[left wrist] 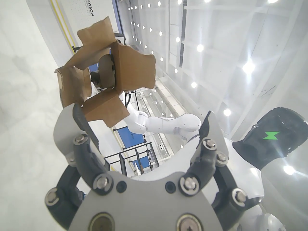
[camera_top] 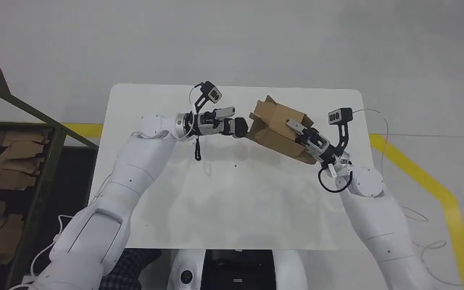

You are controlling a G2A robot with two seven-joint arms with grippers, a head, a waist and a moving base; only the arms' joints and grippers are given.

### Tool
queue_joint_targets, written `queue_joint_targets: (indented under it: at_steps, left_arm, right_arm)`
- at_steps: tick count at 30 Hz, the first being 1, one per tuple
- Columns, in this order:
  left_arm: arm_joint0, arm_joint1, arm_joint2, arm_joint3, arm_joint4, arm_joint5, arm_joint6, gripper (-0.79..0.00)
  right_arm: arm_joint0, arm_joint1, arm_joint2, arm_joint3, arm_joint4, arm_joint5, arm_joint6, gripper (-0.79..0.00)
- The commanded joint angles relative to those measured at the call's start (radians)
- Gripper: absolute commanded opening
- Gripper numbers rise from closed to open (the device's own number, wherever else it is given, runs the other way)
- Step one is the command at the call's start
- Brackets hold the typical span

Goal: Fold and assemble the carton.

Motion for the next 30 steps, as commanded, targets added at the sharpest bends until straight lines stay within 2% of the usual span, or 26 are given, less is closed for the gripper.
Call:
queue_joint_targets:
  at_steps: [1,9,21,30]
  left_arm:
    - [0.013,0.006,-0.018,-0.01,-0.002,-0.002,0.002,0.0]
    - [0.042,0.008,-0.026,-0.019,-0.01,0.027,-0.02,0.0]
    - [0.018,-0.025,0.054,0.003,-0.024,0.073,-0.046,0.0]
    - [-0.001,-0.038,0.067,0.027,-0.025,0.065,-0.047,0.0]
  right_arm:
    - [-0.001,0.0,0.006,-0.001,0.012,-0.004,0.006,-0.785]
    - [-0.01,0.001,0.025,-0.013,0.038,-0.017,0.014,-0.785]
    - [-0.011,-0.007,0.012,-0.021,0.015,-0.017,-0.033,-0.785]
    - [-0.018,-0.01,0.008,-0.026,0.016,0.0,-0.037,-0.785]
